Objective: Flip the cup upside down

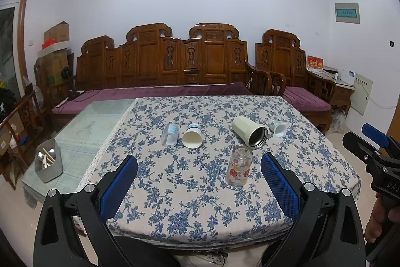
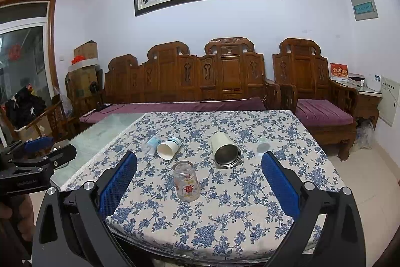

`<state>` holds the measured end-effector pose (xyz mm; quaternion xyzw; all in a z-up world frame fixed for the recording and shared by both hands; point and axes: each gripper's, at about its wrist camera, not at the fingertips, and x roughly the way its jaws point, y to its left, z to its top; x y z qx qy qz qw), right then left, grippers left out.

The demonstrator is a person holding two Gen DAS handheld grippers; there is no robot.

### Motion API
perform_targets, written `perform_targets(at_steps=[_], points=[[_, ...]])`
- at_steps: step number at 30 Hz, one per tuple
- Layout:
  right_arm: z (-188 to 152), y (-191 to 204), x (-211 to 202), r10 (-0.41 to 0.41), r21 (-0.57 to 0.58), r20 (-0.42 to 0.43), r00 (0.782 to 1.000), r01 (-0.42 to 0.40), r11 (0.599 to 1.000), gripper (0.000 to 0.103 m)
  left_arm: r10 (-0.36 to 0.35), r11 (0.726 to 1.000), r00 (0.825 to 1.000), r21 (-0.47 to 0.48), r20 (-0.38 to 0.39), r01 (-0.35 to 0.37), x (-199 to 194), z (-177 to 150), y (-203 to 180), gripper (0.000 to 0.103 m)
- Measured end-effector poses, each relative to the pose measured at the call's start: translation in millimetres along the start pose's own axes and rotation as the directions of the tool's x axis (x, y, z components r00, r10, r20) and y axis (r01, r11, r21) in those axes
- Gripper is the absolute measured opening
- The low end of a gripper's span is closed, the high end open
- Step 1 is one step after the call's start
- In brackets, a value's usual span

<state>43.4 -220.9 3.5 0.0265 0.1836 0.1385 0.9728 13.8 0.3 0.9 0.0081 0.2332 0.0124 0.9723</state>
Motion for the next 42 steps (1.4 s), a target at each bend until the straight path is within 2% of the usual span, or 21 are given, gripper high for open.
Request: perform_targets(at_steps=[42], points=[[-1.7, 3.5, 0.2, -0.003, -0.006, -0.002, 1.000, 0.003, 1.000, 0.100, -0.005, 1.000, 1.000, -0.009, 0.018, 0.005, -7.4, 6.9, 0.7, 0.095]])
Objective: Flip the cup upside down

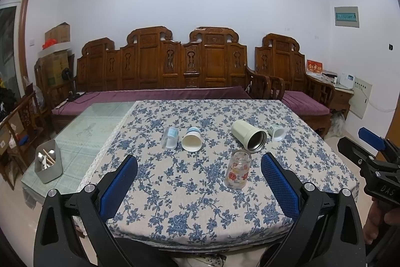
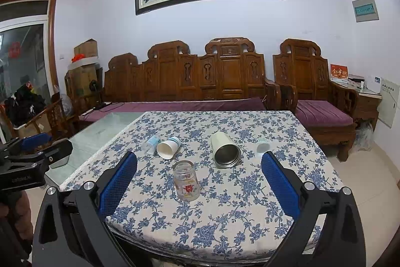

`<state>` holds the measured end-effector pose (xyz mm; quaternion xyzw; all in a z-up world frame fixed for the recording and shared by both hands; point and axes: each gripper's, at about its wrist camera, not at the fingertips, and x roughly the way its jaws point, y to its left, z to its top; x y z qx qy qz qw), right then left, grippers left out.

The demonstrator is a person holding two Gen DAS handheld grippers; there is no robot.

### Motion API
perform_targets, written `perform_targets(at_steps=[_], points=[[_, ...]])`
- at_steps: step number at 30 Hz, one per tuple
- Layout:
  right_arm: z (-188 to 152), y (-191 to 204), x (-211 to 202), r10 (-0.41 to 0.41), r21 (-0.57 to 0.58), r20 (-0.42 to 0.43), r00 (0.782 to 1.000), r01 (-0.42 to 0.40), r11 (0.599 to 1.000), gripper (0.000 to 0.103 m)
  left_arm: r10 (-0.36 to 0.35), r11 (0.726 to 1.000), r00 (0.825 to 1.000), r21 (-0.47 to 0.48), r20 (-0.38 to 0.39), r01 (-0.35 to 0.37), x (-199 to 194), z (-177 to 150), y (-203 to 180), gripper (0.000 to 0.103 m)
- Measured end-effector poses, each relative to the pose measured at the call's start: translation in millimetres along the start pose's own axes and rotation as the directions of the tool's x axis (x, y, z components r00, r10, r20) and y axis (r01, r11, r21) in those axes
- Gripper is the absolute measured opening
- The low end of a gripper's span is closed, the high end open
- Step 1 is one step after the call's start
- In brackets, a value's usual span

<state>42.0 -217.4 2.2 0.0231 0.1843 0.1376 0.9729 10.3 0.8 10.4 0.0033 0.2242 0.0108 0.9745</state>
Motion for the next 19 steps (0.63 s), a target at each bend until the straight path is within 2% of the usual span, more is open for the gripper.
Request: perform_targets(at_steps=[19], points=[[-0.1, 0.0, 0.3, 0.002, 0.001, -0.003, 1.000, -0.002, 1.000, 0.100, 0.001, 1.000, 1.000, -0.001, 0.002, -0.001, -1.8, 0.1, -2.1, 0.095]])
